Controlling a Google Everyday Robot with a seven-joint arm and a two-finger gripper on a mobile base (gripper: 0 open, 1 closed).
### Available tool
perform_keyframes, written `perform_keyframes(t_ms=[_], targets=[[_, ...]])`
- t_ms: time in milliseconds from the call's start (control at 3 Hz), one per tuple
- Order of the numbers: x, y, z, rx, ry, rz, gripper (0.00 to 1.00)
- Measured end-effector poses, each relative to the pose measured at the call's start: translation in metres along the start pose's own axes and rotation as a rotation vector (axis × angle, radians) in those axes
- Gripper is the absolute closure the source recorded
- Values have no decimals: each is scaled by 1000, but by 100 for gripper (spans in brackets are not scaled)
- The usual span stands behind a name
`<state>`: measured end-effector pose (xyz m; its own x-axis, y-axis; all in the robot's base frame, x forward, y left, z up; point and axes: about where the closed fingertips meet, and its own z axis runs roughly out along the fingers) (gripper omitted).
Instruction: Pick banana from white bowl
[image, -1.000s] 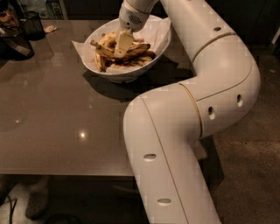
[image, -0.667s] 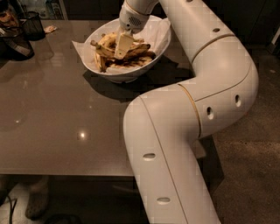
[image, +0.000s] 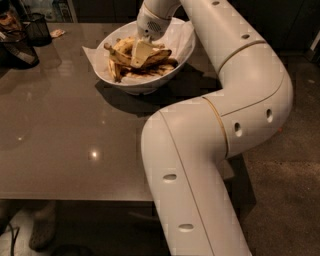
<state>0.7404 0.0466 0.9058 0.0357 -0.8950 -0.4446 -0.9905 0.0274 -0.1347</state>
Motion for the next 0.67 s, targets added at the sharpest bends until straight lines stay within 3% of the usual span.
perform_keyframes(t_ms=[333, 667], targets=[[0, 0, 0, 0, 0, 0, 91], [0, 0, 0, 0, 0, 0, 100]])
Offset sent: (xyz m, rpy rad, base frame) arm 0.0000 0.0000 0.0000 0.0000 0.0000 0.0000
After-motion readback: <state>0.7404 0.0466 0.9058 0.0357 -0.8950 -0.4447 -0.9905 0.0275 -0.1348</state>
